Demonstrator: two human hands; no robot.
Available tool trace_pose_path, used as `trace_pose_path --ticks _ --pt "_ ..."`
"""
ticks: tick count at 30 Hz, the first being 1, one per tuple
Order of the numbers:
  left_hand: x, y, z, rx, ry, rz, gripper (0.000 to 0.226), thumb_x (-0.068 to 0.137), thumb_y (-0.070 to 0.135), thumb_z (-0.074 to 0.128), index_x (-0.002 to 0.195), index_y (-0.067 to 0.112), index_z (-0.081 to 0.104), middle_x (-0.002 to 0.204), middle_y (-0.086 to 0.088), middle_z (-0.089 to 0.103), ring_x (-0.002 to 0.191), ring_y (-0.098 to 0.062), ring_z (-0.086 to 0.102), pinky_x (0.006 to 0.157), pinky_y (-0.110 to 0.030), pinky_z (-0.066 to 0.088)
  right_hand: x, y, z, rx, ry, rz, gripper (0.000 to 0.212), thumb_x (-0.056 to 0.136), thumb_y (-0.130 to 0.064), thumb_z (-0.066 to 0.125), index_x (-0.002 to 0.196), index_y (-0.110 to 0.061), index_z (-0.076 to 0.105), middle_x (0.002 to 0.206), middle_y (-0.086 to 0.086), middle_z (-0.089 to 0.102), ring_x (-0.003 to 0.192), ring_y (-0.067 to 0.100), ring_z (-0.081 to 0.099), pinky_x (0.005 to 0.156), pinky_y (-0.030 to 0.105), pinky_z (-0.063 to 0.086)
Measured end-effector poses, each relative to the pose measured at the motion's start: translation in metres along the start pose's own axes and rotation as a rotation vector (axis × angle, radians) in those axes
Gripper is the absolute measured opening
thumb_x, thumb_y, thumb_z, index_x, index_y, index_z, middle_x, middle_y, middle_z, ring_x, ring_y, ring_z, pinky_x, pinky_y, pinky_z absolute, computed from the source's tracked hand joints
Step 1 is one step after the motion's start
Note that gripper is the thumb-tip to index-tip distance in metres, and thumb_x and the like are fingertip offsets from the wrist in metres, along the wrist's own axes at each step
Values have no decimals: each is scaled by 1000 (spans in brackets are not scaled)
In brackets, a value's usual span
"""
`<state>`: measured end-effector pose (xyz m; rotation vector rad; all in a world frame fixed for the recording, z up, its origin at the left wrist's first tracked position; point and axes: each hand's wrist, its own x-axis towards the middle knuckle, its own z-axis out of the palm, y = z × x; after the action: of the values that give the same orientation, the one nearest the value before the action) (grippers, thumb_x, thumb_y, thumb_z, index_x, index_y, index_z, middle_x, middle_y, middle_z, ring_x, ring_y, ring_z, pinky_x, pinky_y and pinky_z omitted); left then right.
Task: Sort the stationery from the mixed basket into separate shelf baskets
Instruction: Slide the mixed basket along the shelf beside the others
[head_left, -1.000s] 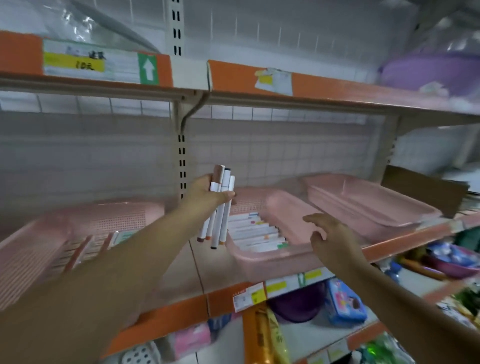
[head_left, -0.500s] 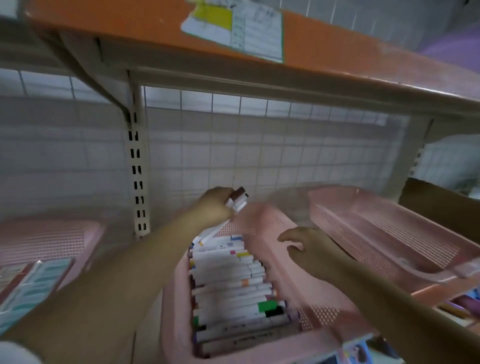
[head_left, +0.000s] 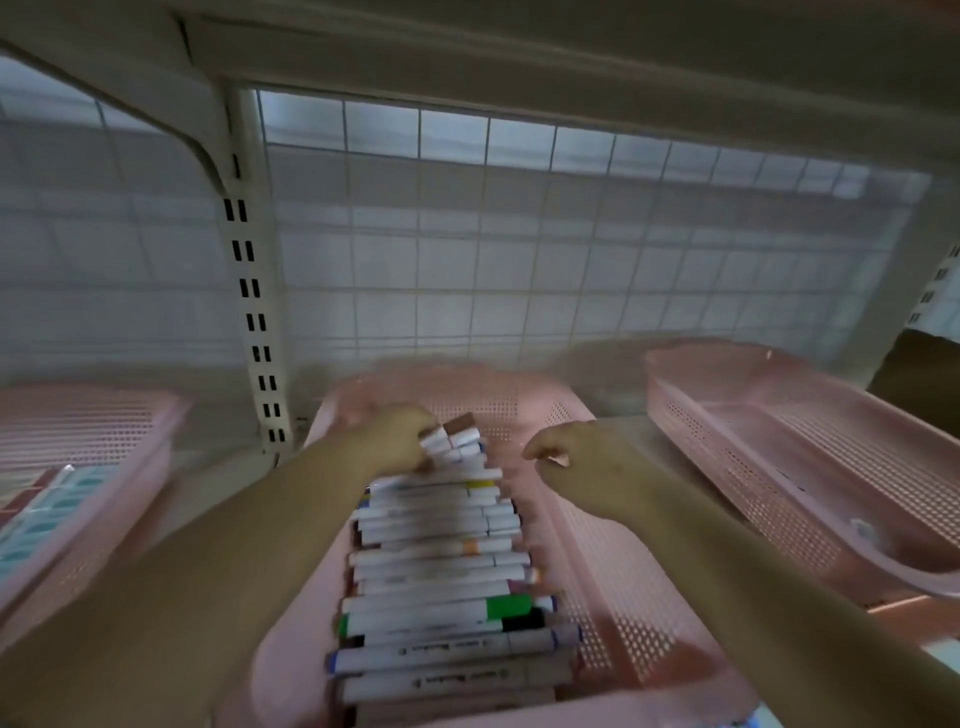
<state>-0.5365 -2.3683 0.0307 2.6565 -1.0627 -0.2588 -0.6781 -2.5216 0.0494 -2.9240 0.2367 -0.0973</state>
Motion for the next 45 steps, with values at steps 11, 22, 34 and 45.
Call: trace_pose_path --ticks 11,22,34,45 --pt "-3 -4 -2 34 -25 36 49 78 -2 65 123 18 60 120 -1 59 107 -16 55 84 -22 43 1 1 7 -57 -45 -30 32 91 -16 46 116 -26 62 125 -6 57 116 14 50 100 28 37" --pt "-3 0 -3 -73 -45 36 45 74 -3 65 113 19 67 113 -1 64 104 -13 58 87 -26 49 1 2 6 -38 -54 -49 31 89 -15 46 113 -26 63 120 -6 60 112 15 52 100 31 38" --pt "3 -6 -1 41 47 2 25 85 5 60 107 7 70 104 -10 67 83 -13 54 55 -10 39 1 2 3 10 -67 -36 28 88 -16 49 109 -27 64 113 -7 61 107 14 53 96 28 37" --pt "4 -9 2 130 19 -3 27 88 13 60 115 12 65 115 -2 61 101 -13 55 82 -18 40 -1 0 1 0 -76 -48 30 89 -14 47 109 -27 64 115 -8 60 108 13 52 96 27 34"
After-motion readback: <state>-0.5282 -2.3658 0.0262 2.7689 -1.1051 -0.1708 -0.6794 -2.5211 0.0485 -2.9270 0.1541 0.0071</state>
